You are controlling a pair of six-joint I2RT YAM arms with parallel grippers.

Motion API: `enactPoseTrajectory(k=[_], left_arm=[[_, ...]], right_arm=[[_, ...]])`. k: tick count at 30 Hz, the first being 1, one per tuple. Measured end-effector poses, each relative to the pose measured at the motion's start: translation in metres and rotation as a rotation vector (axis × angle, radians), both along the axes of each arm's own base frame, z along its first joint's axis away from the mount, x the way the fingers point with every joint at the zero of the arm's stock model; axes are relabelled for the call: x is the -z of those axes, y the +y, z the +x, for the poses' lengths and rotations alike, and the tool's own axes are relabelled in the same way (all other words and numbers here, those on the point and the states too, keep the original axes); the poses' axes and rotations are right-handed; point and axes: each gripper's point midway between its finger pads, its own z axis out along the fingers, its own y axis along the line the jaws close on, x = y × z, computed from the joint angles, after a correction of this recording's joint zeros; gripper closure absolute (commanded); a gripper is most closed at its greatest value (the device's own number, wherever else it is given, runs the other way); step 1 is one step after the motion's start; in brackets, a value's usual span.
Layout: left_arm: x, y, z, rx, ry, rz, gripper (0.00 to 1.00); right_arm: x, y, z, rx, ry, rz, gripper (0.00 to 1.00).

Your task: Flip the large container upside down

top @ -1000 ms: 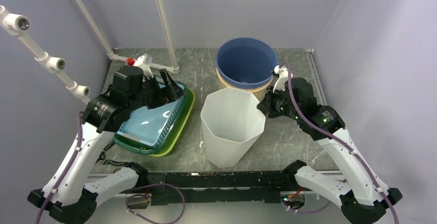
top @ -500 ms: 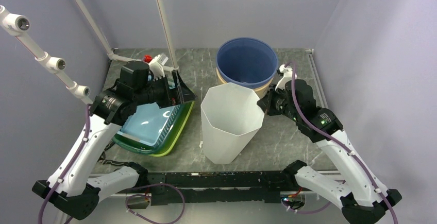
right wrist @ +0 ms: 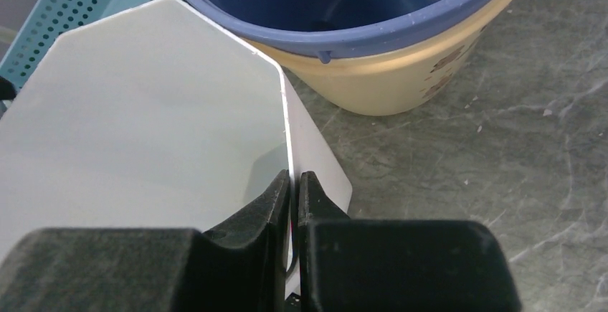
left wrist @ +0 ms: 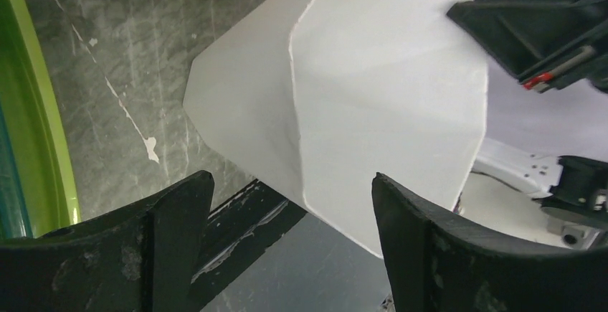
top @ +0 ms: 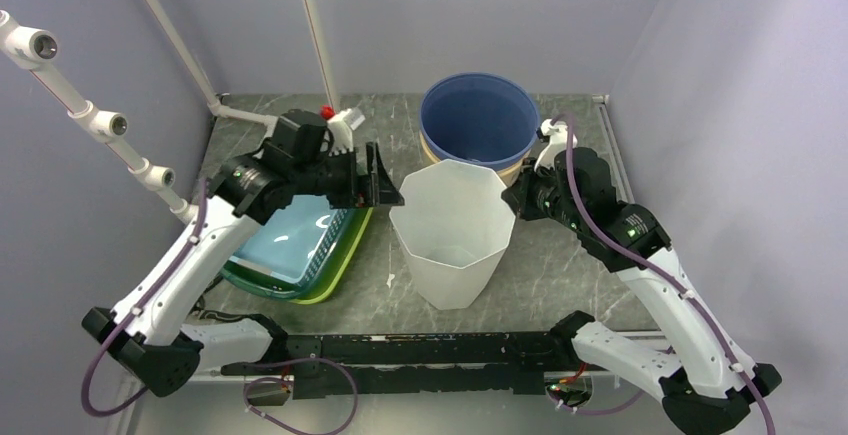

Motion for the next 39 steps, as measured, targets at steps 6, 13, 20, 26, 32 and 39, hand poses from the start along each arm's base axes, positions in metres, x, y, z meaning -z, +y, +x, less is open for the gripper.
enactPoseTrajectory(k=[6,13,20,26,32,39], left_arm=[[0.025,-0.018,-0.005,0.048,0.038,0.085,0.26],[0.033,-0.016,0.001,0.012,0.016,0.159,0.35],[0.034,-0.015,0.006,-0.002,0.008,0.188,0.35],[0.040,-0.019,0.007,0.007,0.020,0.201,0.37],[0.040,-0.021,0.006,0.017,0.020,0.200,0.41],[0.041,-0.025,0.005,0.032,0.025,0.198,0.44]], right_arm=[[0.000,0.006,0.002,-0.004,0.010,0.023,0.59],[-0.014,-0.002,0.009,0.054,-0.029,0.028,0.36],[-0.059,-0.041,0.032,0.266,-0.156,-0.023,0.30],[-0.056,-0.123,0.074,0.598,-0.106,-0.054,0.22],[0.020,-0.160,0.106,0.700,0.136,0.046,0.21],[0.101,-0.127,0.124,0.569,0.394,0.160,0.22]])
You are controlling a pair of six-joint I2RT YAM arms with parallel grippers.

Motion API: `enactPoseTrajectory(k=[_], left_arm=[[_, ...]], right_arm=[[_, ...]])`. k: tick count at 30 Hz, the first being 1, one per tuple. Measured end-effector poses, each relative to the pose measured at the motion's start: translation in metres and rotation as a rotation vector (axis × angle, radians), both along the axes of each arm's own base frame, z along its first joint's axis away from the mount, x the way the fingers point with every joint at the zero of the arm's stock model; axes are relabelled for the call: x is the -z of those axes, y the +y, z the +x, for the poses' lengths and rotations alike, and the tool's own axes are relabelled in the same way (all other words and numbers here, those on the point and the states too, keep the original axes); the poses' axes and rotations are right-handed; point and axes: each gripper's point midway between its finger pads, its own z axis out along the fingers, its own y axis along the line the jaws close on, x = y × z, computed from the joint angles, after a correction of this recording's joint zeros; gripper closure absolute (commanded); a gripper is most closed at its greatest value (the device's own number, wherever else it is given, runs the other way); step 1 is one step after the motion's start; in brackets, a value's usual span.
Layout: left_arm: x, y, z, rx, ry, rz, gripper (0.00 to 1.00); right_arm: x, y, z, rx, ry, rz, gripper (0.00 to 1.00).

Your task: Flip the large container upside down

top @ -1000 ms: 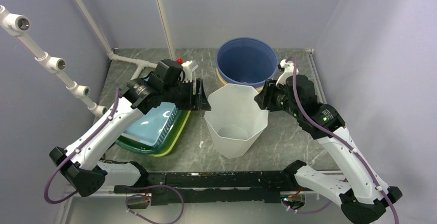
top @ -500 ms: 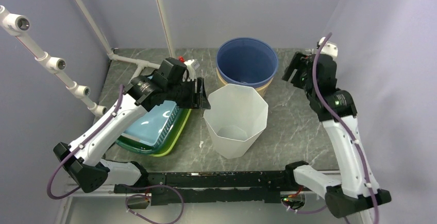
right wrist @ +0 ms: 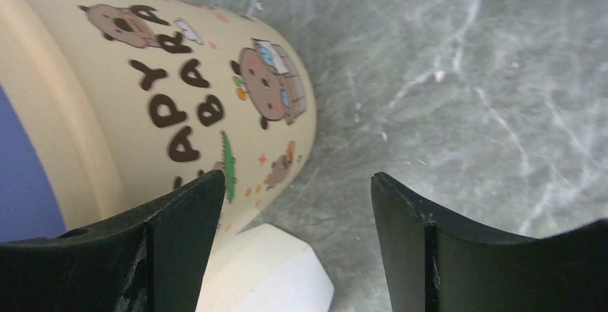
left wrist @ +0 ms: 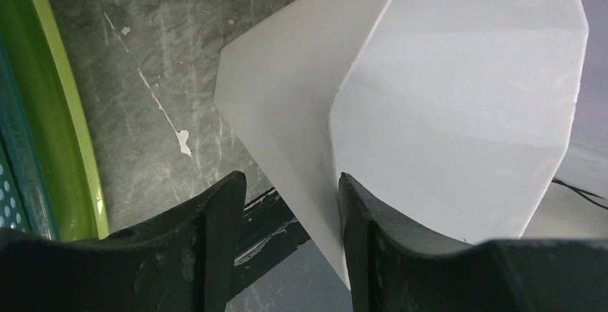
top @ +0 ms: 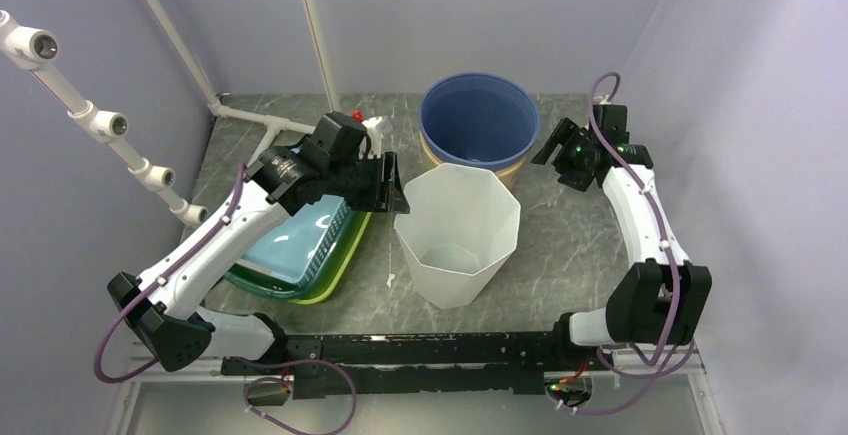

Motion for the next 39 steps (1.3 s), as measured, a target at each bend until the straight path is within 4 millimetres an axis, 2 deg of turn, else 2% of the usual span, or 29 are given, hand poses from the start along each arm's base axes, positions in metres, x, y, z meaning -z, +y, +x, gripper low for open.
enactPoseTrajectory(k=[7,13,16,21,23,26,28,30,33,36,39], left_arm=[[0.002,0.000,0.000,-0.004,0.001,0.009,0.41],[0.002,0.001,0.001,-0.009,0.001,0.009,0.40],[0.002,0.001,0.001,-0.011,0.000,0.010,0.40],[0.001,0.002,0.001,-0.015,-0.006,0.011,0.38],[0.000,0.002,0.001,-0.015,-0.007,0.010,0.36],[0.001,0.002,0.001,-0.015,-0.006,0.011,0.32],[0.000,0.002,0.001,-0.017,-0.005,0.010,0.28],[0.000,0.002,0.002,-0.021,-0.003,0.008,0.23],[-0.001,0.001,0.002,-0.028,-0.008,-0.001,0.18],[-0.004,0.004,0.002,-0.043,-0.022,-0.015,0.09],[-0.008,0.009,0.003,-0.073,-0.042,-0.014,0.06]], right_arm=[[0.004,0.032,0.021,-0.111,-0.026,0.107,0.24],[0.016,0.086,0.032,-0.245,-0.003,0.170,0.25],[0.020,0.107,0.036,-0.296,0.013,0.194,0.25],[0.020,0.119,0.036,-0.346,0.014,0.227,0.23],[0.019,0.119,0.036,-0.358,0.013,0.225,0.19],[0.018,0.105,0.036,-0.313,0.013,0.176,0.10],[0.014,0.087,0.035,-0.249,0.001,0.144,0.05],[0.003,0.058,0.031,-0.148,-0.029,0.110,0.01],[-0.030,0.022,0.020,-0.041,-0.124,0.054,0.00],[-0.065,0.017,0.001,-0.038,-0.245,0.023,0.00],[-0.074,0.023,-0.022,-0.076,-0.288,0.013,0.00]])
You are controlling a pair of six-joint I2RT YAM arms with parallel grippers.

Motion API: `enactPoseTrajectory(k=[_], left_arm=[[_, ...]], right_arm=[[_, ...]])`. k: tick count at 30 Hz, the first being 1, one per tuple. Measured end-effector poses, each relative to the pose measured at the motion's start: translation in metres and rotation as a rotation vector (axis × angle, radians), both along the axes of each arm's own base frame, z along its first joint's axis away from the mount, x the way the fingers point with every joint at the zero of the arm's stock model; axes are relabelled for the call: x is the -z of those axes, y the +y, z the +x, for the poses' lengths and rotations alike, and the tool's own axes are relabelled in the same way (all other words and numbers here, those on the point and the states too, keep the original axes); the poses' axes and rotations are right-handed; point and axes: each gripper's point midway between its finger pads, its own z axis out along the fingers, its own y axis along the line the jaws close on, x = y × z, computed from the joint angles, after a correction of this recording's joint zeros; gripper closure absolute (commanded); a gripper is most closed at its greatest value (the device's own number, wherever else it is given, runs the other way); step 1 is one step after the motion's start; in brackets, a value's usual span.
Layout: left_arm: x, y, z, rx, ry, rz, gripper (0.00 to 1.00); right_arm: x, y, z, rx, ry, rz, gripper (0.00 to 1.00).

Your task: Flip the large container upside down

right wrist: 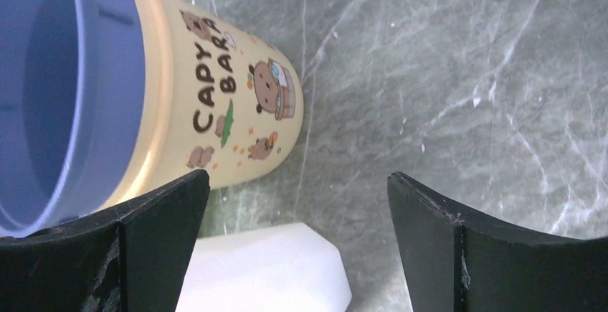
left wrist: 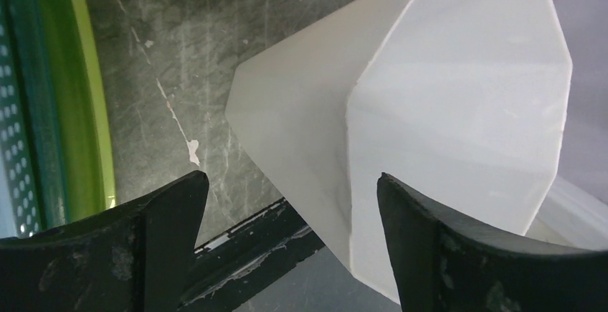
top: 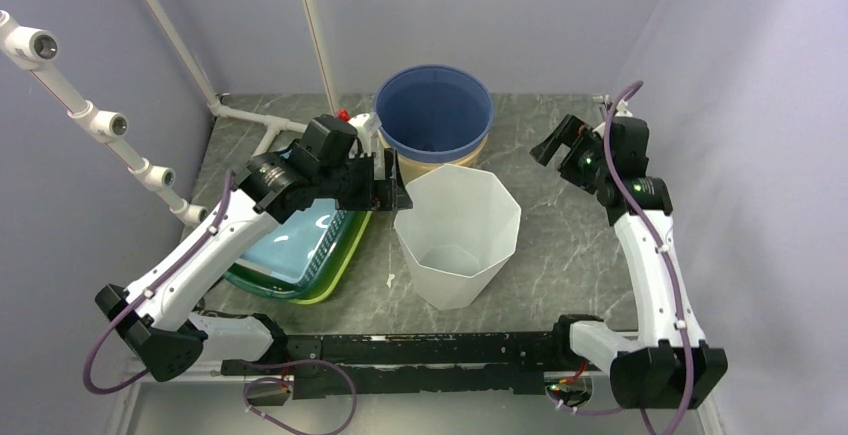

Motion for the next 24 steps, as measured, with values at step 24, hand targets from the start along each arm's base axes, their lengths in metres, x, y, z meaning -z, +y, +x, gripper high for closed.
enactPoseTrajectory(k=[24], left_arm=[[-0.031,0.040,-0.007,-0.210,-0.187,-0.173,0.05]], right_arm=[[-0.010,0.001,-0.077,-0.010,-0.021,-0.019,0.00]])
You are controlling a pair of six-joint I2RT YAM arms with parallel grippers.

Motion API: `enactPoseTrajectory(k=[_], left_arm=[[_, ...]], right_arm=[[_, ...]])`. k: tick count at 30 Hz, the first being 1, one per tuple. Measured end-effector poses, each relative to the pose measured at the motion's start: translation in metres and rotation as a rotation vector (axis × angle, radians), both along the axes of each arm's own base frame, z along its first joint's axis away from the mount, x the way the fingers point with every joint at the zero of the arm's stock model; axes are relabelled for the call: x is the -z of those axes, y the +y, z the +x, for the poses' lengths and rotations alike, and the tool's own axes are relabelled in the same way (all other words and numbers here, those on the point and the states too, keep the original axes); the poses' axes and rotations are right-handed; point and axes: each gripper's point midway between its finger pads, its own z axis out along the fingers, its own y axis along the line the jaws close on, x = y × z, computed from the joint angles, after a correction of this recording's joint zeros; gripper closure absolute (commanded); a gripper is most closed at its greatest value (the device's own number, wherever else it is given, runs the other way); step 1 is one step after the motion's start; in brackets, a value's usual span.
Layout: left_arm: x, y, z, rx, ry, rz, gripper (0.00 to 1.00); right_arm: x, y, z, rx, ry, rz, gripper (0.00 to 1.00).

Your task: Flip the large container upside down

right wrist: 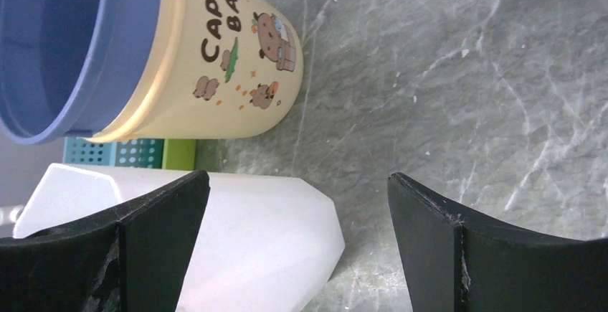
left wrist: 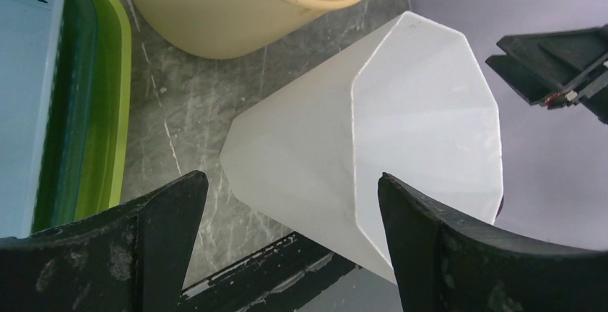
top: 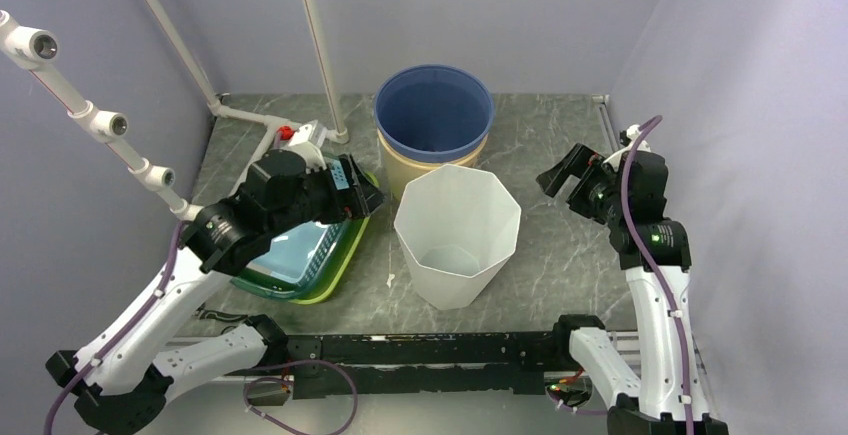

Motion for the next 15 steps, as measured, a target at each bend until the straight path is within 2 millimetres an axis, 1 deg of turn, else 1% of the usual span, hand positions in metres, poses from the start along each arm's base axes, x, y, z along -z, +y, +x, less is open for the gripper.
enactPoseTrajectory(k=[5,8,12,15], left_arm=[[-0.005,0.006,0.003,-0.033,-0.037,-0.016,0.05],[-0.003,0.007,0.006,-0.050,-0.031,0.001,0.05],[-0.005,0.003,0.012,-0.036,-0.034,0.027,0.05],[-0.003,-0.003,0.015,-0.011,-0.013,0.061,0.05]], right_arm=[[-0.006,0.009,-0.006,-0.023,-0.015,0.049,0.00],[-0.006,0.012,-0.010,-0.029,-0.014,0.073,0.00],[-0.006,0.018,-0.012,-0.052,-0.009,0.100,0.00],[-0.005,0.023,-0.011,-0.074,0.004,0.120,0.00]])
